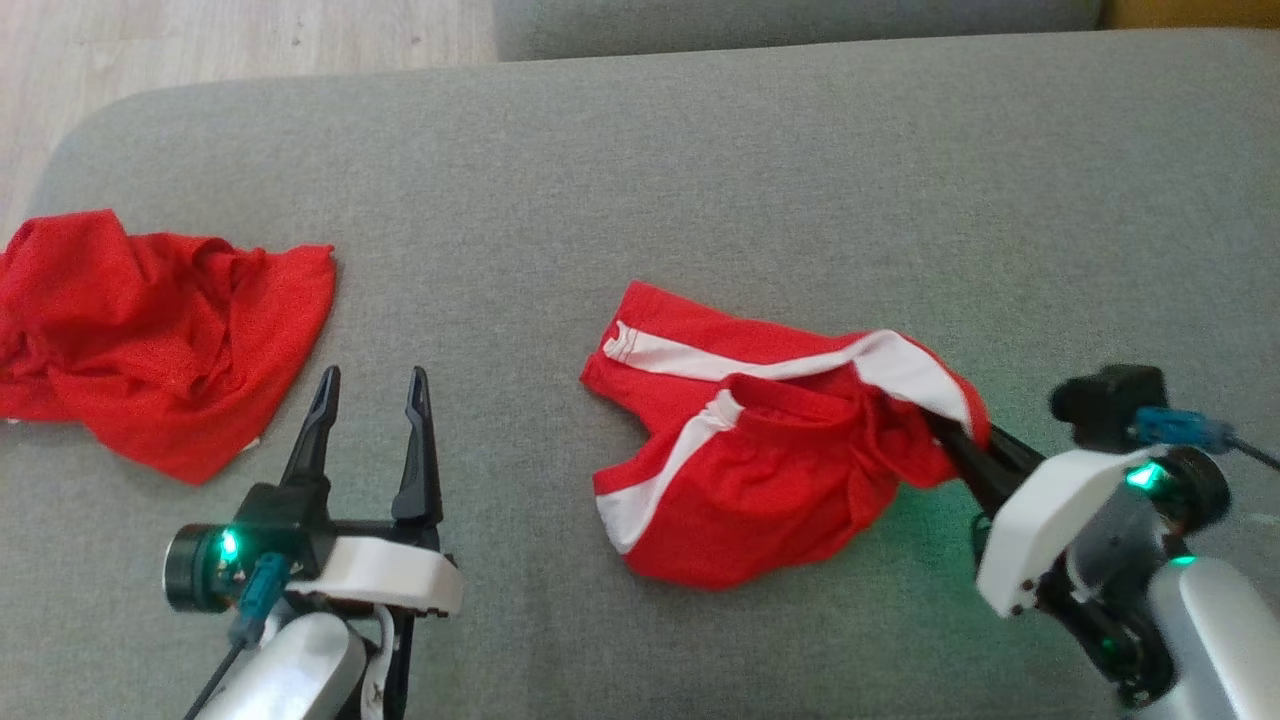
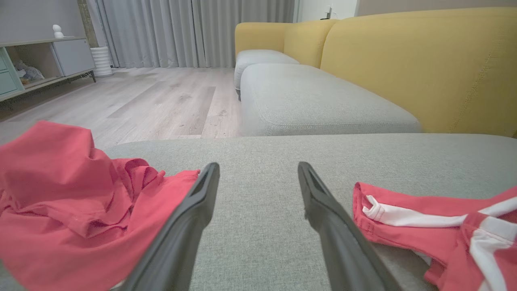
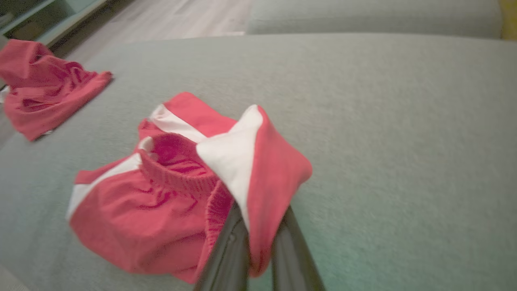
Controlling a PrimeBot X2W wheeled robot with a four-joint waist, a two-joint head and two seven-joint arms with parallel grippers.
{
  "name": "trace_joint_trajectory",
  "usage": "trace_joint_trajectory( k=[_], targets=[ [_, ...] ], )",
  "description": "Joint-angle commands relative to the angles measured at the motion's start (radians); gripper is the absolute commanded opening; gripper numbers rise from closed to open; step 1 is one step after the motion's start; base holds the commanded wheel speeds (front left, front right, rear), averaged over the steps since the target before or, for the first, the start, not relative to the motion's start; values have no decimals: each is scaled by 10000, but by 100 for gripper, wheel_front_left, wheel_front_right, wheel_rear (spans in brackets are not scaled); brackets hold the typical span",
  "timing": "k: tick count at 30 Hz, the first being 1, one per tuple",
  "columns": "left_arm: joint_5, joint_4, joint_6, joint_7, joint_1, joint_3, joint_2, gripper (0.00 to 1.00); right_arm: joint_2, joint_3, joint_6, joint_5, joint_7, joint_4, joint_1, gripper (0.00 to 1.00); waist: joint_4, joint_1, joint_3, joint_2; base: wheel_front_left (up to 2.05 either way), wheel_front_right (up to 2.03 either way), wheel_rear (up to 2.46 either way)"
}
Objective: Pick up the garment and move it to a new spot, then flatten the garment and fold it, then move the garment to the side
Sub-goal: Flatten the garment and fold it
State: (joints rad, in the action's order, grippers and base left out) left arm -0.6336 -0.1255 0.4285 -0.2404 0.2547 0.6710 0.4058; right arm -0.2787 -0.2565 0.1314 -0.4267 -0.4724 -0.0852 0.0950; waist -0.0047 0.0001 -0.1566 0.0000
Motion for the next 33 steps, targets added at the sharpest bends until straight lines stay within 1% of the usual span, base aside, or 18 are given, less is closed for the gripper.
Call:
trace_joint_trajectory(
  k=[1,6,7,8,11,12,13,14,19,23,27,28,30,33],
  targets=[
    [58,239,39,-80,355,-418,188,100,-174,89,-7,-86,-10,-70,244,0,-44,-1,-37,0,0,0,0],
    [79,174,-9,-74,479,-360,162,100,-158,823,-7,-369,351,1407,328,0,-81,-1,-107,0,0,0,0],
    [82,166,-15,-74,497,-347,152,100,-190,881,-7,-406,520,1686,468,0,-72,-1,-120,0,0,0,0],
    [88,145,-27,-66,534,-317,133,100,-233,983,-7,-530,882,2314,811,0,-43,-1,-153,0,0,0,0],
    [100,107,-47,-56,621,-276,87,100,-336,978,-7,-625,1609,3225,1453,0,45,-1,-221,0,0,0,0],
    [100,98,-40,-59,634,-282,83,100,-334,981,-7,-662,1903,3524,1692,11,55,-1,-243,0,0,0,0],
    [101,92,-31,-62,641,-291,81,100,-342,955,-7,-692,2114,3858,1904,61,66,-1,-269,0,0,0,0],
    [106,89,-22,-66,646,-296,78,100,-369,913,-7,-675,2331,4162,2108,100,77,-1,-296,0,0,0,0],
    [108,80,30,-86,637,-325,42,100,-320,750,-7,-690,3538,5115,2684,100,109,-1,-344,0,0,0,0],
    [102,83,70,-106,588,-391,59,100,-353,820,-7,-321,4444,5143,2570,100,83,-1,-319,0,0,0,0],
    [132,131,135,-125,525,-465,118,100,-332,1392,-7,587,5324,4555,2217,100,42,-1,-242,0,0,0,0],
    [132,131,135,-125,525,-465,118,100,-332,1392,-7,587,5324,4555,2217,100,42,-1,-242,0,0,0,0],
    [148,167,177,-131,489,-501,166,100,-196,1805,-7,1193,5651,3959,1989,100,24,-1,-196,0,0,0,0],
    [187,245,261,-135,451,-550,256,100,234,2336,-7,1902,5877,2663,1567,100,-2,-1,-139,0,0,0,0]
  ],
)
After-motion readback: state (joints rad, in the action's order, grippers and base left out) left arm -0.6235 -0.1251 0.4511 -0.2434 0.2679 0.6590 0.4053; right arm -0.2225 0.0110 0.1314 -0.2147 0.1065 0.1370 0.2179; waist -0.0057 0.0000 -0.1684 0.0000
